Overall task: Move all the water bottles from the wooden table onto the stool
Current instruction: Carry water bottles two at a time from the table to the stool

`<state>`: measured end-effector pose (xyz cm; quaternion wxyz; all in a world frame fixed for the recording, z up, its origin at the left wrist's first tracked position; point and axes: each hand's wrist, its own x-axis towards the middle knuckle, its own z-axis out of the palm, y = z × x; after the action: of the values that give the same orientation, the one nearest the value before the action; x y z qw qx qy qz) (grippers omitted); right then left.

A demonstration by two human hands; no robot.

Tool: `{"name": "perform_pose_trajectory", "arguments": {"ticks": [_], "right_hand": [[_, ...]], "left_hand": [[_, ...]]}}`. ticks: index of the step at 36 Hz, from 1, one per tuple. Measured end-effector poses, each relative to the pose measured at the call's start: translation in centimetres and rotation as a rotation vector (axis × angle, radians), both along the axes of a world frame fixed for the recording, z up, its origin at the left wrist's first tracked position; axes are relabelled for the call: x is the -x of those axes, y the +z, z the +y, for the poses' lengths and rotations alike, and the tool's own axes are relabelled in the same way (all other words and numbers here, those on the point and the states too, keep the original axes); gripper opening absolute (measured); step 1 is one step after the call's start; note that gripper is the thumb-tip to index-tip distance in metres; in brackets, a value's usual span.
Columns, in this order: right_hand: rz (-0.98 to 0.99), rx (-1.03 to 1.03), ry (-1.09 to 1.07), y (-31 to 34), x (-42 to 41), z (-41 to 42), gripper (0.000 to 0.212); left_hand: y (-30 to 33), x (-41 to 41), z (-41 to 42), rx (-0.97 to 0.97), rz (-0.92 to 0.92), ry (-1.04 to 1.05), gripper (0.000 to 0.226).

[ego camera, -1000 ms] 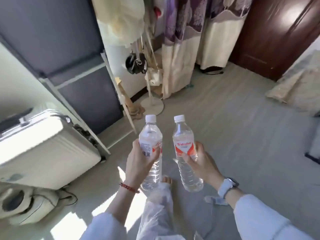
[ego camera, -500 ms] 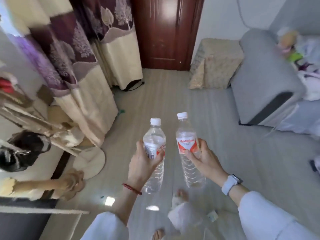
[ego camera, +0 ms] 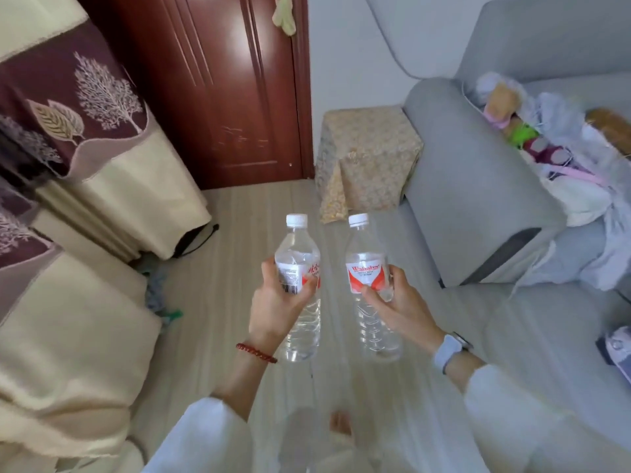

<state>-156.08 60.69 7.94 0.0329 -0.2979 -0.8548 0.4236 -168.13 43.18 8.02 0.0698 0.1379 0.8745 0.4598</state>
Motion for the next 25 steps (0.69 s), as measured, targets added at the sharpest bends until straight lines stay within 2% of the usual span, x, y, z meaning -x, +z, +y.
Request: {"name": "perform_pose_trajectory", "arguments": {"ticks": [13, 21, 25], "right_hand": [[0.025, 0.009, -0.074, -2.2, 22.9, 17.9, 0.062], [0.057, 0.030, -0.152, -1.1, 38.0, 28.9, 0.053], [0.029, 0.089, -0.222, -1.6, 43.1, 34.2, 0.060]], "left_hand": [[-2.3, 23.9, 17.5, 0.006, 0.007, -0.098, 0.043], [-1.9, 39.7, 30.3, -0.008, -0.054, -0.123, 0.046], [-2.1, 45.4, 36.1, -0.020, -0.138, -0.148, 0.052]]}}
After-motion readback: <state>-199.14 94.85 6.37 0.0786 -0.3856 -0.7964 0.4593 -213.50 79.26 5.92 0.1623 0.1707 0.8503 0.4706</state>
